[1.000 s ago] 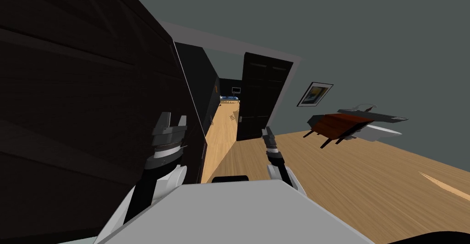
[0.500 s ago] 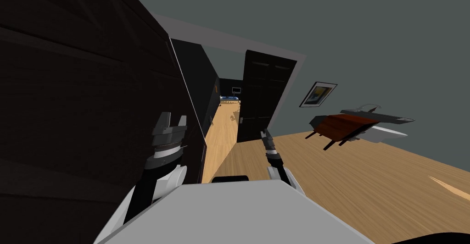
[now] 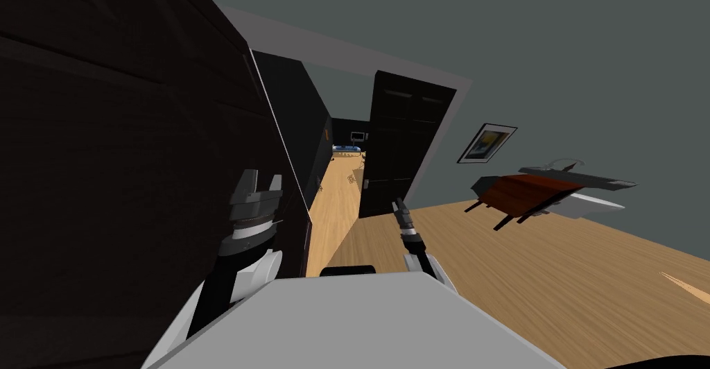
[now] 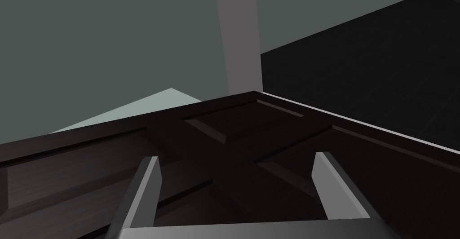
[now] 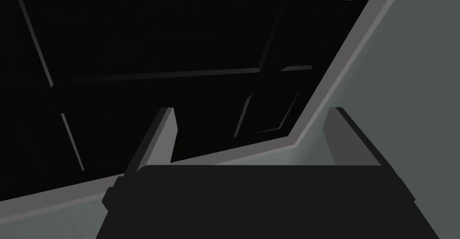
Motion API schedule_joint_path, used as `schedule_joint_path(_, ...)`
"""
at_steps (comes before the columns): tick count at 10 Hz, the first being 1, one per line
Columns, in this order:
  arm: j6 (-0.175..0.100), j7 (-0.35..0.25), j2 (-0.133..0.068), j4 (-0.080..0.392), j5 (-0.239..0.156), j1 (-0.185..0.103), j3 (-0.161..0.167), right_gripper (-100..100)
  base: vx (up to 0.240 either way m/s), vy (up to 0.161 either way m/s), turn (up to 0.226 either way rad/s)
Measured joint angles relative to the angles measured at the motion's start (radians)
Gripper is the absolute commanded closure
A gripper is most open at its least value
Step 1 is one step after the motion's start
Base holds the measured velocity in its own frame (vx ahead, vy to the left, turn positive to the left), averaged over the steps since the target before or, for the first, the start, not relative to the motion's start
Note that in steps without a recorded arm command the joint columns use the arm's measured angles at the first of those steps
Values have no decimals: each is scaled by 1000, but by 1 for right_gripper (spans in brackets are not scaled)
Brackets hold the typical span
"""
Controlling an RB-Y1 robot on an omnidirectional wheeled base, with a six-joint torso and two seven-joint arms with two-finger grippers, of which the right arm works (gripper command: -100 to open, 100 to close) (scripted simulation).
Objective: Pull the door open
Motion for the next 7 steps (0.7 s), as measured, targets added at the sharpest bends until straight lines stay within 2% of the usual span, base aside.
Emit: schedule_joint_path(7,-39,-62,-21,162,35,-34,-1,-100,99,21,2)
